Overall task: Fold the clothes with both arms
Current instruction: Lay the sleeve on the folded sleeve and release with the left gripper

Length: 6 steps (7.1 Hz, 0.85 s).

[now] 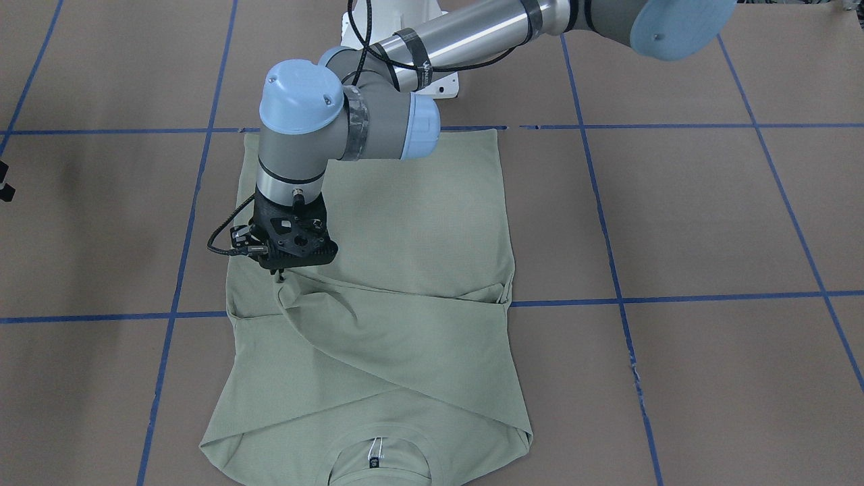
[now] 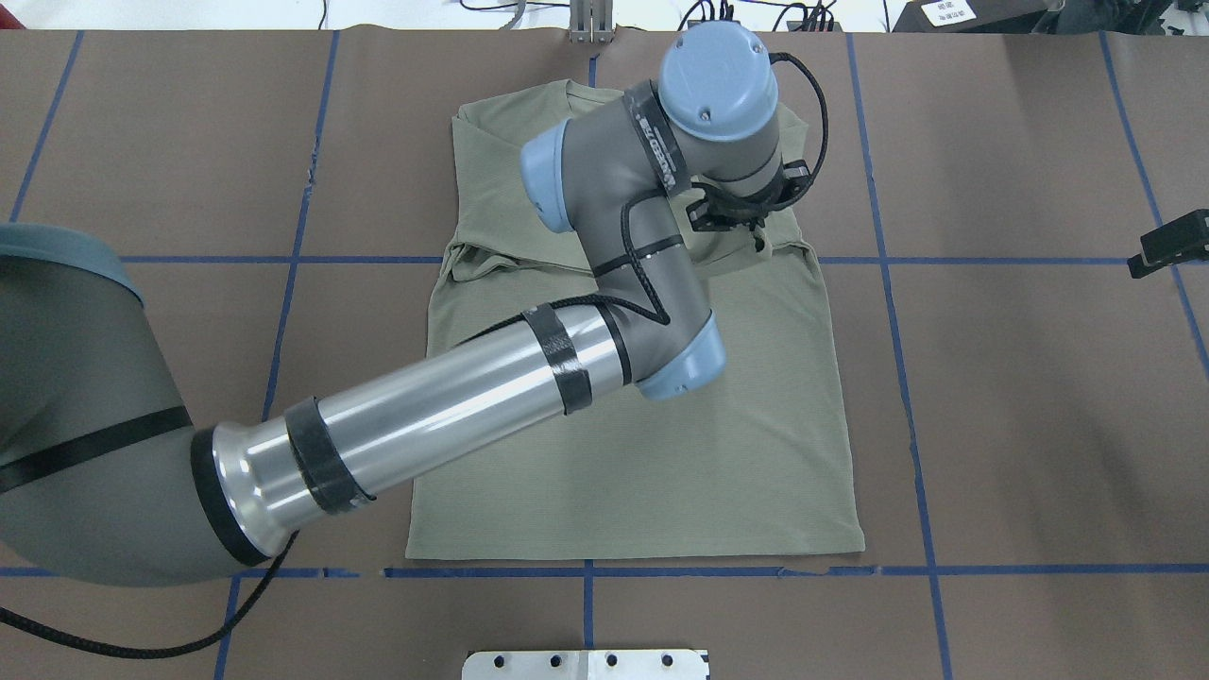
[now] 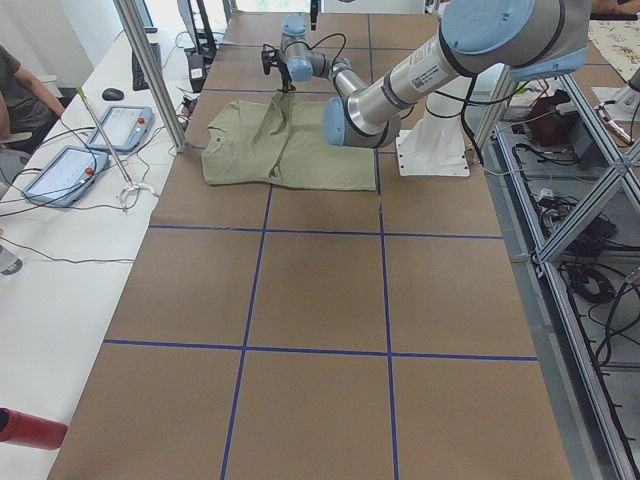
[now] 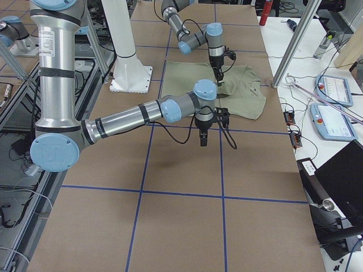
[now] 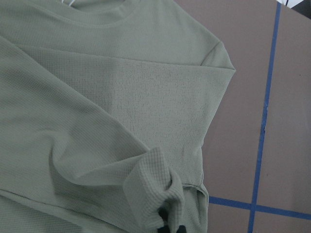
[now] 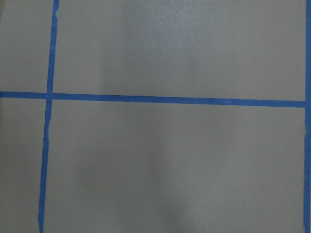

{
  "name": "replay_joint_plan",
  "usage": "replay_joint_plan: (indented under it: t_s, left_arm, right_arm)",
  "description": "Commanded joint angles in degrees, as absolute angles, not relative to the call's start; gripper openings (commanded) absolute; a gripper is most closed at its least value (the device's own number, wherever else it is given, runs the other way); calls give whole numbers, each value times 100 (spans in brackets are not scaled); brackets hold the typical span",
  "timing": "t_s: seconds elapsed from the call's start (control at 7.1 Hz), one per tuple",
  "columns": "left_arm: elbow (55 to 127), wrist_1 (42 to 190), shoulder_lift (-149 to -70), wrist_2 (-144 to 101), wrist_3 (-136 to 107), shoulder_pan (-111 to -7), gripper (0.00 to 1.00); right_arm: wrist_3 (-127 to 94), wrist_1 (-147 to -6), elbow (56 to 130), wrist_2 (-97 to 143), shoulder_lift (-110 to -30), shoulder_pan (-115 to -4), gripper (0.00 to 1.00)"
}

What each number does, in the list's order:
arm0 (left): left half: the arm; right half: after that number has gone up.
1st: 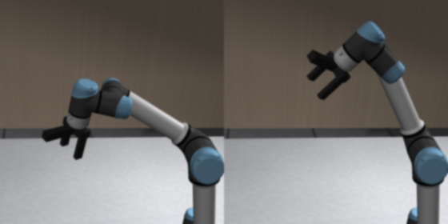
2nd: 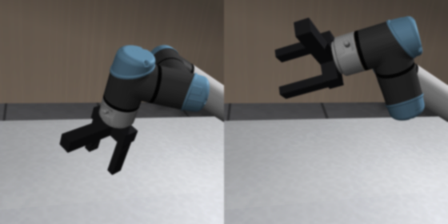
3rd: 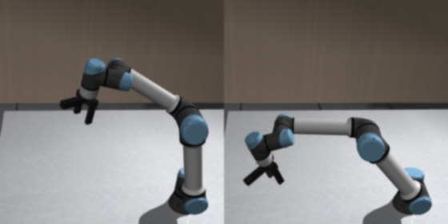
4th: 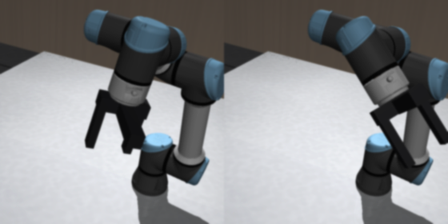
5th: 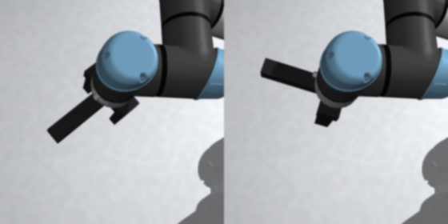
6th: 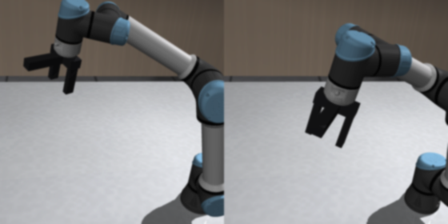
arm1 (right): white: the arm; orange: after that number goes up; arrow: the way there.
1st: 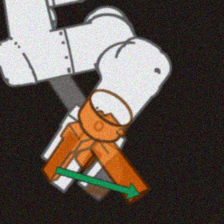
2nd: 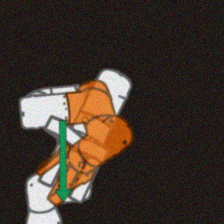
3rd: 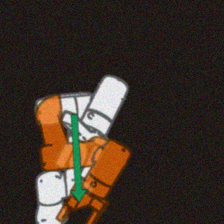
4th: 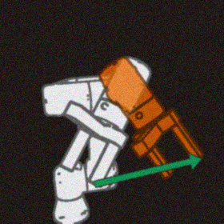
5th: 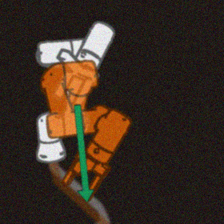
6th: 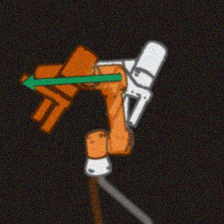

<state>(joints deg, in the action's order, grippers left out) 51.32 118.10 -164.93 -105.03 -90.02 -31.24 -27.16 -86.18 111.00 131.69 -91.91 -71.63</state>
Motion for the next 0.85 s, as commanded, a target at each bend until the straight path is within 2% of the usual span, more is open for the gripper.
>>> replay_joint_plan:
  t_s: [0.0,0.14,0.56,0.7]
  left_arm:
    - [5019,12292,-16655,-9264,-9910,-2481,85]
    - [4975,12505,-16655,-9203,-9897,-2444,100]
    - [5105,12481,-16419,-9272,-9361,-2644,100]
    - [5550,12298,-16122,-9499,-9239,-2759,100]
  right_arm:
    - [-2716,-8578,11065,13218,-9158,-7172,100]
    - [-2725,-8578,11048,13219,-9150,-7172,100]
    - [-2777,-8561,11091,13227,-9141,-7163,100]
    - [-2803,-8526,11144,13219,-9141,-7163,100]
